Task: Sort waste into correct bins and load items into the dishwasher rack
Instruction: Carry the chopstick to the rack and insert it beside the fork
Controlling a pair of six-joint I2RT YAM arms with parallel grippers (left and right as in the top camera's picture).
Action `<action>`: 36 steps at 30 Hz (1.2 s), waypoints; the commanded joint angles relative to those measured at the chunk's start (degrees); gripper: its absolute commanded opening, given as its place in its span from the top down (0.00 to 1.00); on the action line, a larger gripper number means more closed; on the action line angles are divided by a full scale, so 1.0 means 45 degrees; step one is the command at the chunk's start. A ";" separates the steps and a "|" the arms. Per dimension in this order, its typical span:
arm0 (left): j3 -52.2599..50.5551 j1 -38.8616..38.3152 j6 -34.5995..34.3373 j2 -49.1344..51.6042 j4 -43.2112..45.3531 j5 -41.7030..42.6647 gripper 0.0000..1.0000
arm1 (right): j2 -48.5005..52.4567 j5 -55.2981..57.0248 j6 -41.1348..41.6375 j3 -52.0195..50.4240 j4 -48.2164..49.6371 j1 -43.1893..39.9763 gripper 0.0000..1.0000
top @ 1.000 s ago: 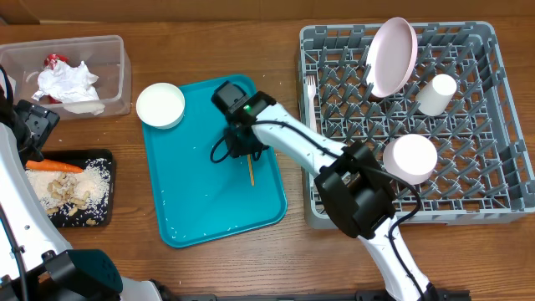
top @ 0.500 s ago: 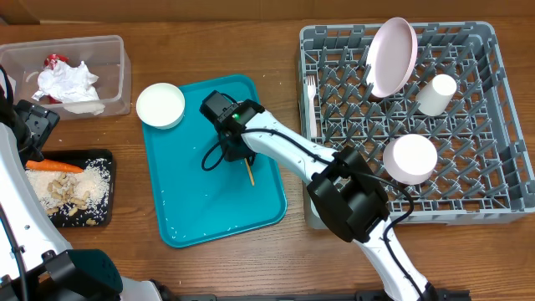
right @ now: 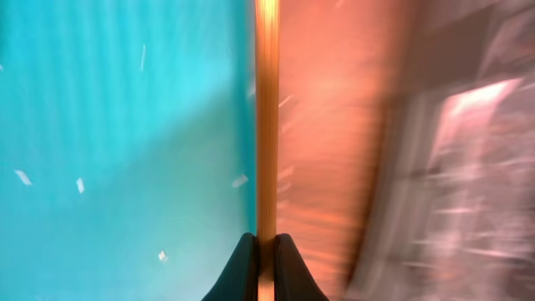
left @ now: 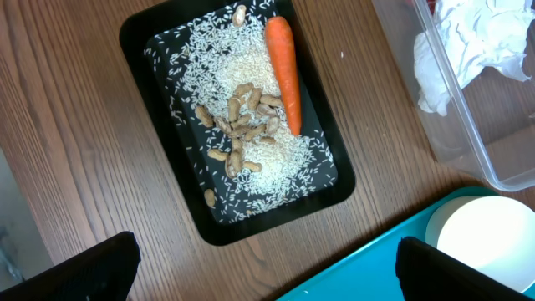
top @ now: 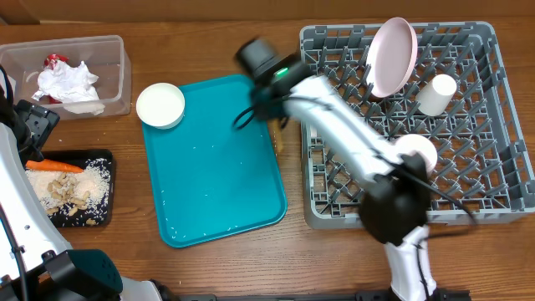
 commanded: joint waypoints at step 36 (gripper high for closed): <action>-0.0063 0.0000 -0.0170 0.0049 -0.0024 -0.0267 0.00 | -0.2633 -0.3415 -0.1098 -0.0466 -0.0291 -0.1423 0.00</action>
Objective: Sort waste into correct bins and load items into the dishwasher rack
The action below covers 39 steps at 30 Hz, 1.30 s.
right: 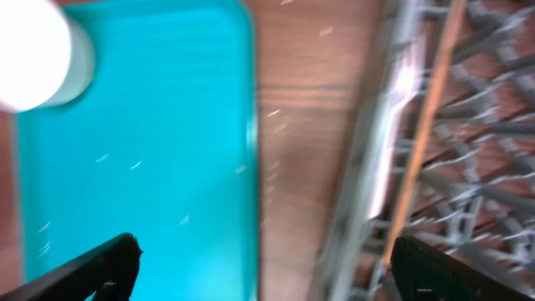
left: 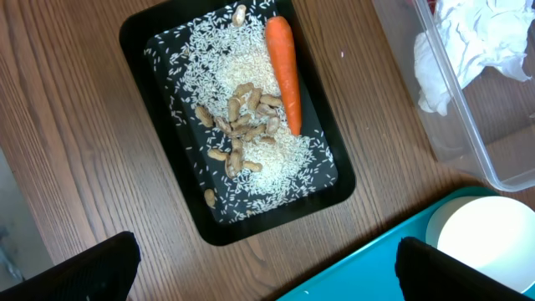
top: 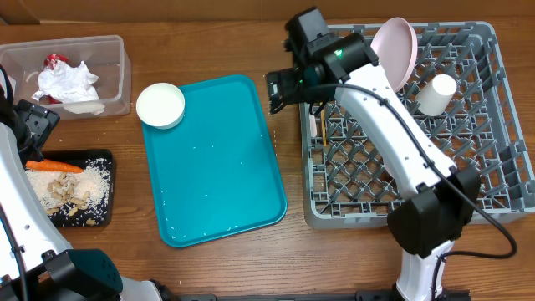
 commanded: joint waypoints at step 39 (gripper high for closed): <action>-0.0063 0.0000 -0.0175 0.0039 0.0680 -0.0408 0.00 | -0.4857 0.4192 0.5974 0.0345 -0.5591 -0.1413 0.00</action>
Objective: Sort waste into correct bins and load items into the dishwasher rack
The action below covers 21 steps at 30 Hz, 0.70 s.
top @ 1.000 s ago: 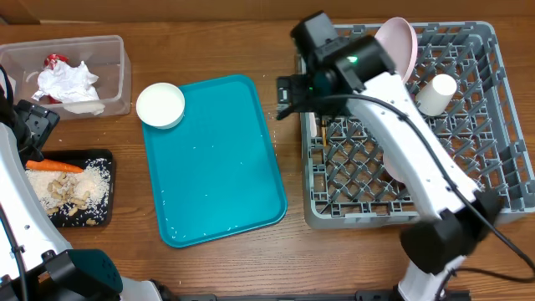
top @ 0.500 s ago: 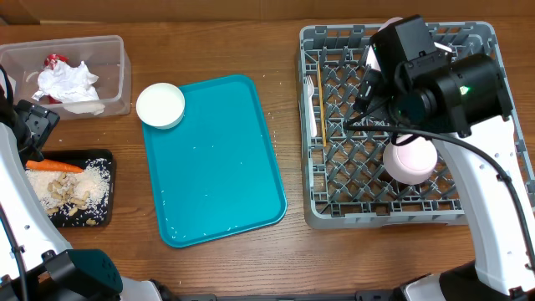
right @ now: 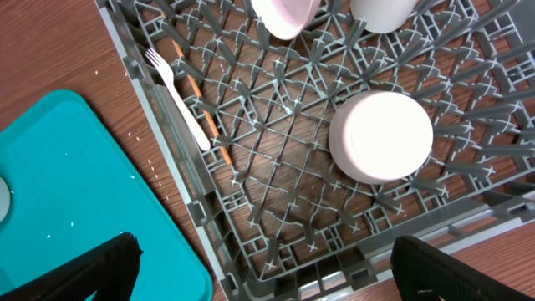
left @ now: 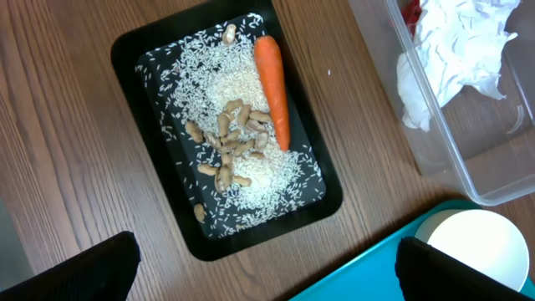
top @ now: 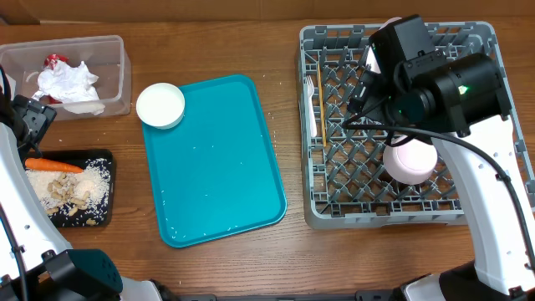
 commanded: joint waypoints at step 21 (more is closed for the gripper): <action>-0.0126 -0.4503 0.6251 0.1384 0.3298 0.5693 0.00 | 0.0015 -0.0010 0.0068 0.0180 0.0063 0.0010 0.00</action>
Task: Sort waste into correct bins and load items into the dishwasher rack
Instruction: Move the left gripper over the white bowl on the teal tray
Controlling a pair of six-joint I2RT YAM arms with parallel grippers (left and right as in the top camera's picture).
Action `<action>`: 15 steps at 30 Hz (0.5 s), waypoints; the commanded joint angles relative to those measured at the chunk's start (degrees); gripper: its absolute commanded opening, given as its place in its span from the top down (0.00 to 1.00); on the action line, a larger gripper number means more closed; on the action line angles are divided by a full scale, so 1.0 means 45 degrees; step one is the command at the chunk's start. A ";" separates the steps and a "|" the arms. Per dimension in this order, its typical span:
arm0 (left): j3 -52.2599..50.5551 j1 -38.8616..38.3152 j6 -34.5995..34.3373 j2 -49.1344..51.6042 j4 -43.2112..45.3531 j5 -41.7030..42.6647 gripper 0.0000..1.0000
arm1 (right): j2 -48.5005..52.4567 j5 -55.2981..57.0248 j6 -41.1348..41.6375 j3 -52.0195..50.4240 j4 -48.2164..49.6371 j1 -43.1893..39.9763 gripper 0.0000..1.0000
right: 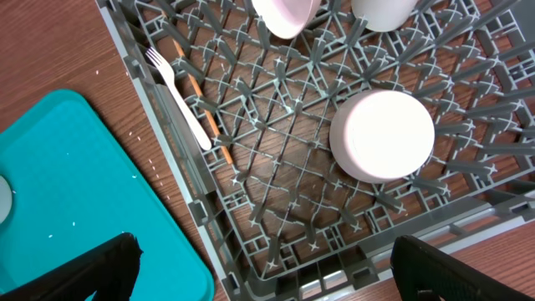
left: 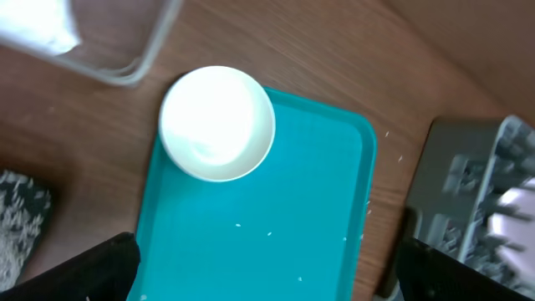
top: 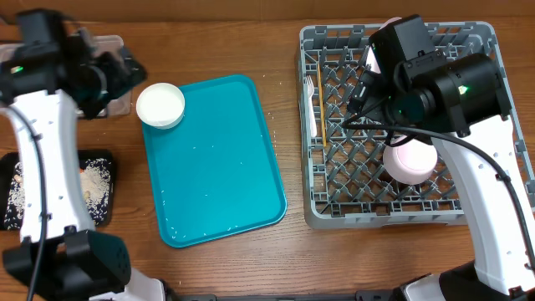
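A white bowl (top: 160, 105) (left: 217, 124) sits on the far-left corner of the teal tray (top: 213, 159) (left: 251, 234). My left gripper (left: 266, 283) hangs open above the tray, just nearer than the bowl, holding nothing. The grey dishwasher rack (top: 481, 125) (right: 276, 159) holds a white fork (right: 177, 99), a wooden chopstick (right: 205, 113), an upturned bowl (right: 382, 135), a pink plate (right: 284, 12) and a white cup (right: 384, 10). High over the rack's near-left part, my right gripper (right: 266, 283) is open and empty.
The clear waste bin (left: 109, 42) with crumpled paper lies behind the bowl, mostly hidden under my left arm in the overhead view. A black tray of rice (top: 92, 188) sits at the left edge. Bare wood separates tray and rack.
My left arm has moved from above the black food tray to above the white bowl and the teal tray. The right arm and everything in the rack are unchanged.
My right gripper was shut on the chopstick over the teal tray's right edge. Then it was open at the rack's left side, with the chopstick lying in the rack beside the fork. Then it stood high over the rack, while the left arm left the food tray for the bowl.
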 commanded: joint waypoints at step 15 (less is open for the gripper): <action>-0.0073 -0.3104 0.5615 0.4974 0.1384 -0.4080 0.17 | 0.0015 0.0019 0.0058 0.0180 0.0068 0.0010 0.00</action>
